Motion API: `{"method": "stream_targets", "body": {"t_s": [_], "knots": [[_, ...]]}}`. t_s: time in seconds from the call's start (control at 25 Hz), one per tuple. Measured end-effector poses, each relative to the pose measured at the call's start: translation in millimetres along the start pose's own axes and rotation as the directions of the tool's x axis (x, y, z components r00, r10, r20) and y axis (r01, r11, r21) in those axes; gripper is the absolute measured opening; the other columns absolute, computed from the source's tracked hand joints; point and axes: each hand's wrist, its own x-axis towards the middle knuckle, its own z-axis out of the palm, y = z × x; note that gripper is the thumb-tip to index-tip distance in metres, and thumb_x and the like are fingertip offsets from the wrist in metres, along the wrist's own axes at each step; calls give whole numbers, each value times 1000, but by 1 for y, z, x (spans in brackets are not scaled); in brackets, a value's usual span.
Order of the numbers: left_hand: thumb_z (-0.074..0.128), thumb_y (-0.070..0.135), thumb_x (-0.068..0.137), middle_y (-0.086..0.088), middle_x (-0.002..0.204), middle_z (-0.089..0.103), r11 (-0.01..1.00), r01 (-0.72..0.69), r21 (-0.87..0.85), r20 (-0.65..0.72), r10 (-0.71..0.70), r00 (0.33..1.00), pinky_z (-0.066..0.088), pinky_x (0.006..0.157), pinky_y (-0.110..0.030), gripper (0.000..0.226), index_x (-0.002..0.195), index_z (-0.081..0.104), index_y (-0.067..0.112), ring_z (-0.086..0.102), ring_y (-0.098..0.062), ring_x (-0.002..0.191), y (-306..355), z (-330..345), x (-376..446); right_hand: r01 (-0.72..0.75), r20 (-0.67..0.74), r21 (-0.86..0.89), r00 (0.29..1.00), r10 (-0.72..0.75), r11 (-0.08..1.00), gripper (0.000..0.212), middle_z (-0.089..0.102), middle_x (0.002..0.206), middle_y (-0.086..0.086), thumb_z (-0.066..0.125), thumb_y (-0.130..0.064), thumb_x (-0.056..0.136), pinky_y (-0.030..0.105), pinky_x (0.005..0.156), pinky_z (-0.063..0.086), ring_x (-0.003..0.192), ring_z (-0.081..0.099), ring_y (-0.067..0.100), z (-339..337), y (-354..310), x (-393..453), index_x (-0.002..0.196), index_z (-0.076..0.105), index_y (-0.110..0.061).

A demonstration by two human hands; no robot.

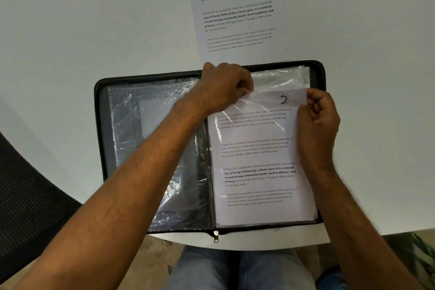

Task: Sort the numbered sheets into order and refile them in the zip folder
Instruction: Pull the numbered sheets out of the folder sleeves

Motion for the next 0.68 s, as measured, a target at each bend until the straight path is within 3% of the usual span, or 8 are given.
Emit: {"method": "stream_targets", "body": {"t_s": [0.12,0.24,0.68], "knots": [[66,27,99,14,102,66,1000,4,8,13,-4,1000,26,96,-38,10,107,71,30,55,-9,101,2,1,2,0,-1,-2,1000,0,1000,30,70,106,-2,49,4,97,14,76,53,89,66,-2,0,0,-1,122,63,-4],[65,25,99,12,104,67,999,16,29,11,-16,1000,24,97,-39,9,103,72,29,56,-11,104,4,1,3,-7,0,4,1000,7,1000,30,72,109,4,50,3,96,18,78,56,92,69,5,-1,1,0,122,63,-4],[55,26,102,7,107,63,996,77,34,-236,-67,970,24,92,-37,13,108,67,25,55,-18,108,8,4,9,-78,58,-14,995,78,997,30,70,117,5,53,-1,99,11,68,53,85,69,-4,-12,9,2,129,57,-8]]}}
